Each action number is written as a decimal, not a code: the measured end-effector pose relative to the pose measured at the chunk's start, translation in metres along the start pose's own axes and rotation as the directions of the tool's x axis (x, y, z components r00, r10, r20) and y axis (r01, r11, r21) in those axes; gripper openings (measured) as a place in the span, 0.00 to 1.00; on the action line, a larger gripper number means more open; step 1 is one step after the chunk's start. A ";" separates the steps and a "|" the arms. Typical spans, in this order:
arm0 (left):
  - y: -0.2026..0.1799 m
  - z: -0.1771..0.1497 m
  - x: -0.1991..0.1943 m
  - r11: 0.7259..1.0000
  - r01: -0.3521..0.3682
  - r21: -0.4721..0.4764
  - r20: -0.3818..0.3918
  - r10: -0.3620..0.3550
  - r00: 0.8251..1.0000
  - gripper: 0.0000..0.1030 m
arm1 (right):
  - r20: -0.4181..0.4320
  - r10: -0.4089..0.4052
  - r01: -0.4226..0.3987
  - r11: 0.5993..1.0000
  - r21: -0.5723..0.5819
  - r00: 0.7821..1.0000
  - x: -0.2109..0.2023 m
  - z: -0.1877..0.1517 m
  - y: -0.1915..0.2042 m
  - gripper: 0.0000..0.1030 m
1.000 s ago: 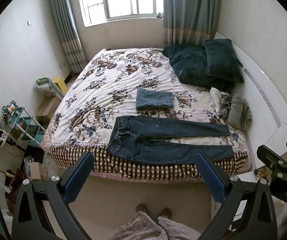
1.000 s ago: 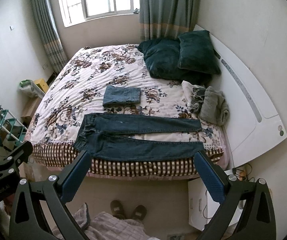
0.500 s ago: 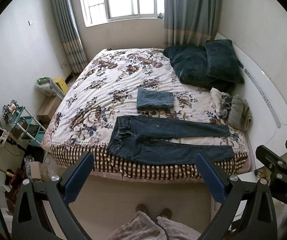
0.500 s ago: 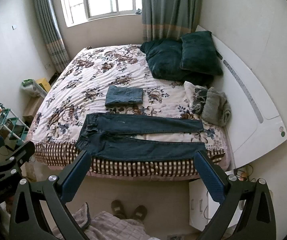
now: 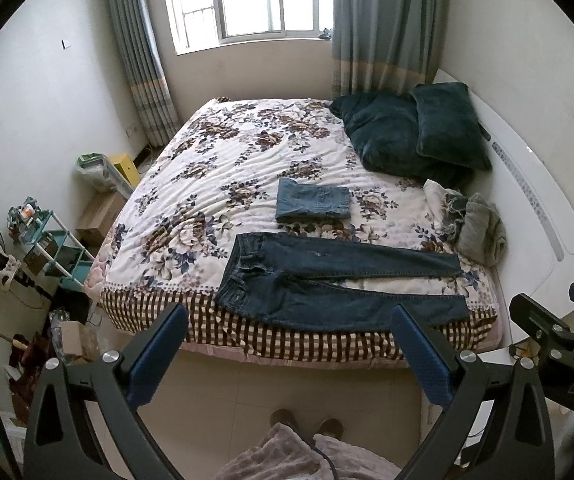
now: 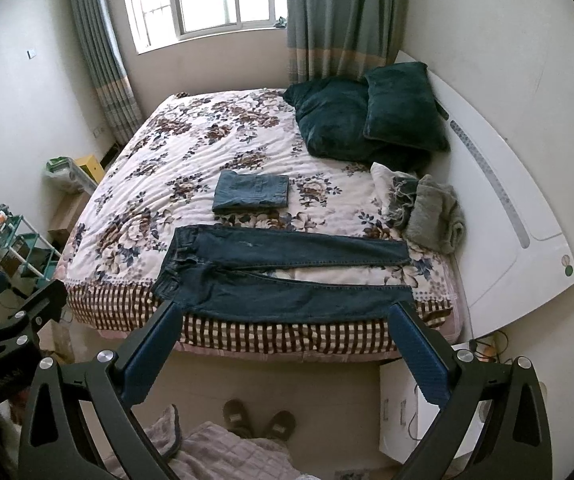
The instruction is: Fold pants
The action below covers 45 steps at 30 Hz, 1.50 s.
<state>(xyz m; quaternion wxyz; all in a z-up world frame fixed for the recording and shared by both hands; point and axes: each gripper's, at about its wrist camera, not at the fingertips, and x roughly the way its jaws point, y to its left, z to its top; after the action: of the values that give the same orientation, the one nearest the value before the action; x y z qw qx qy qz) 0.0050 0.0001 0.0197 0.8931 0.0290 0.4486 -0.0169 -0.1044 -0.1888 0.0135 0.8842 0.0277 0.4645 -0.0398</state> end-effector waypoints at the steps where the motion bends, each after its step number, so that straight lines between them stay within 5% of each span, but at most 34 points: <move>1: 0.000 0.002 0.000 1.000 0.001 0.000 -0.002 -0.001 1.000 1.00 | 0.000 0.002 -0.002 1.000 0.001 1.000 -0.001 0.000 0.002 1.00; 18: 0.000 -0.002 0.004 1.000 0.000 -0.014 -0.003 0.000 1.000 1.00 | 0.001 0.000 0.000 1.000 -0.006 1.000 0.000 0.000 0.013 1.00; 25: -0.009 0.014 0.032 0.997 -0.051 -0.060 0.020 0.052 0.998 1.00 | 0.010 0.008 -0.008 1.000 0.022 1.000 0.010 0.000 0.015 1.00; 30: -0.016 0.023 0.075 0.993 -0.084 -0.078 0.019 0.086 0.996 1.00 | 0.020 -0.015 0.013 0.998 0.067 1.000 0.041 0.006 0.014 1.00; 37: -0.031 0.046 0.184 0.991 -0.136 -0.007 -0.071 0.136 0.988 1.00 | -0.036 -0.074 0.078 0.989 0.129 0.997 0.129 0.031 -0.017 1.00; 41: -0.038 0.063 0.261 0.988 -0.140 0.067 -0.089 0.145 0.985 1.00 | -0.097 -0.075 0.088 0.986 0.139 0.992 0.207 0.055 -0.036 1.00; 45: -0.045 0.087 0.355 0.985 -0.067 0.157 -0.157 0.092 0.983 1.00 | -0.149 -0.067 0.085 0.990 0.111 0.987 0.316 0.083 -0.065 1.00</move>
<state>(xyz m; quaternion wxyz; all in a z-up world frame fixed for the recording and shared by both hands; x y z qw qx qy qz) 0.2840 -0.0519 -0.2147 0.8485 0.1158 0.5163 -0.0125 0.1358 -0.2745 -0.2004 0.8429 0.0645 0.5251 -0.0986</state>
